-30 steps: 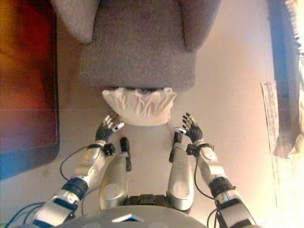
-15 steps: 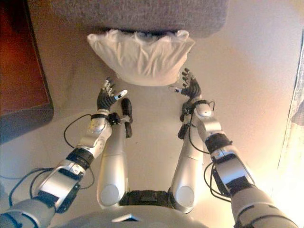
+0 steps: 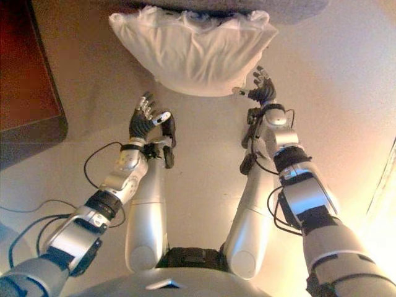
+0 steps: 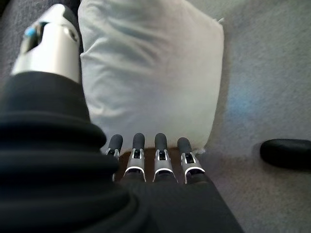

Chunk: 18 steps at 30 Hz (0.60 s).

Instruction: Pick up the cushion and take it to the sofa

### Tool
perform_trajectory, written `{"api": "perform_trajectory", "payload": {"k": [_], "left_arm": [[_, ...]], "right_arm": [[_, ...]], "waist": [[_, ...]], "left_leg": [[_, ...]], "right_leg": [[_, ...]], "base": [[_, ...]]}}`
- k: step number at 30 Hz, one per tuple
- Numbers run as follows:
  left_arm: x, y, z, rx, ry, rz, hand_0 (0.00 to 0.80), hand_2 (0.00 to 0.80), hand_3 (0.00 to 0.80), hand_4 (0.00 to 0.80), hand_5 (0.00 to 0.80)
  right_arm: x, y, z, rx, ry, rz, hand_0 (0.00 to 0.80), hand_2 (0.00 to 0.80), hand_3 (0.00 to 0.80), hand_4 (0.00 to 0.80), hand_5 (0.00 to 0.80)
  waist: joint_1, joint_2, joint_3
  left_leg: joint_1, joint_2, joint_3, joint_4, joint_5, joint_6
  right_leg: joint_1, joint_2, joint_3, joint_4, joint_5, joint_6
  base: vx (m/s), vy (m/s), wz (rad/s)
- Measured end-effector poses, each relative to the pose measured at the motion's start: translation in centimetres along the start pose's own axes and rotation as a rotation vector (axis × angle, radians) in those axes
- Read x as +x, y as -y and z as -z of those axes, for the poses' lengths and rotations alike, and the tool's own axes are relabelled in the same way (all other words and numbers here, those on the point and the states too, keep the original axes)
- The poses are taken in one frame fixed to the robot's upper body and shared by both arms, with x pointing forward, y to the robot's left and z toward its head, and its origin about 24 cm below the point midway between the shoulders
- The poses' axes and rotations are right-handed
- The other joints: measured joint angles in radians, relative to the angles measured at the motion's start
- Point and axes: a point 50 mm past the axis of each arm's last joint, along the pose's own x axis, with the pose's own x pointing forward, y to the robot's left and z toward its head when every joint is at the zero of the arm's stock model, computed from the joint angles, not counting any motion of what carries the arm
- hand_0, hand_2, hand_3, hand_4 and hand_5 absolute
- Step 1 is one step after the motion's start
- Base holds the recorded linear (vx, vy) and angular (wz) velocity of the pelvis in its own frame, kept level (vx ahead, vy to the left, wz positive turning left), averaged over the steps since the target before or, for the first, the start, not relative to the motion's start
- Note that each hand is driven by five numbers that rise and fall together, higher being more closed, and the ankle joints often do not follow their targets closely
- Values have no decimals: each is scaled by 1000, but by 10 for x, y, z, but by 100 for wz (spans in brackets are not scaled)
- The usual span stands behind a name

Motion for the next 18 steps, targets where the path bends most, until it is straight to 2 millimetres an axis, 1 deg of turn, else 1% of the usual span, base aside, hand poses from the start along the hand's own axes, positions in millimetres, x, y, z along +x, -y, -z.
{"api": "perform_trajectory", "payload": {"k": [3, 7, 11, 14, 16, 18], "left_arm": [[1, -2, -1, 1, 6, -56, 0, 0, 0, 0, 0], [6, -2, -9, -1, 28, -95, 0, 0, 0, 0, 0], [19, -1, -24, -13, 71, -107, 0, 0, 0, 0, 0], [26, 3, -38, -33, 114, -88, 0, 0, 0, 0, 0], [27, 3, -40, -48, 123, -67, 0, 0, 0, 0, 0], [25, 2, -37, -68, 108, -56, 0, 0, 0, 0, 0]], "right_arm": [[4, 4, -12, 43, 14, 71, 0, 0, 0, 0, 0], [6, 8, -15, 51, 7, 115, 0, 0, 0, 0, 0], [8, 6, -23, 54, 18, 111, 0, 0, 0, 0, 0], [11, 12, -33, 48, 31, 121, 0, 0, 0, 0, 0], [11, 18, -39, 69, 40, 120, 0, 0, 0, 0, 0], [12, 21, -38, 112, 32, 112, 0, 0, 0, 0, 0]], "waist": [[7, 2, 0], [22, 3, 0], [17, 3, -1], [13, 3, -1], [14, 4, 0], [15, 5, 0]], "left_leg": [[-38, -2, -6, 22, -1, 0], [-64, -1, -6, 46, -8, 3], [-79, 3, -1, 76, -25, 10], [-95, 1, 10, 86, -29, 15], [-103, 1, 18, 89, -32, 19], [-104, -2, 19, 91, -34, 19]], "right_leg": [[-33, -1, 1, 12, -1, 0], [-57, -1, 7, 26, -1, 0], [-70, 1, 20, 34, 1, 4], [-88, 1, 33, 32, 6, 11], [-100, 0, 40, 32, 8, 14], [-101, 1, 40, 33, 11, 10]], "base": [[-17, 13, 1], [-11, 44, -3], [1, 24, -8], [3, 19, -5], [0, 3, -5], [0, 0, 0]]}}
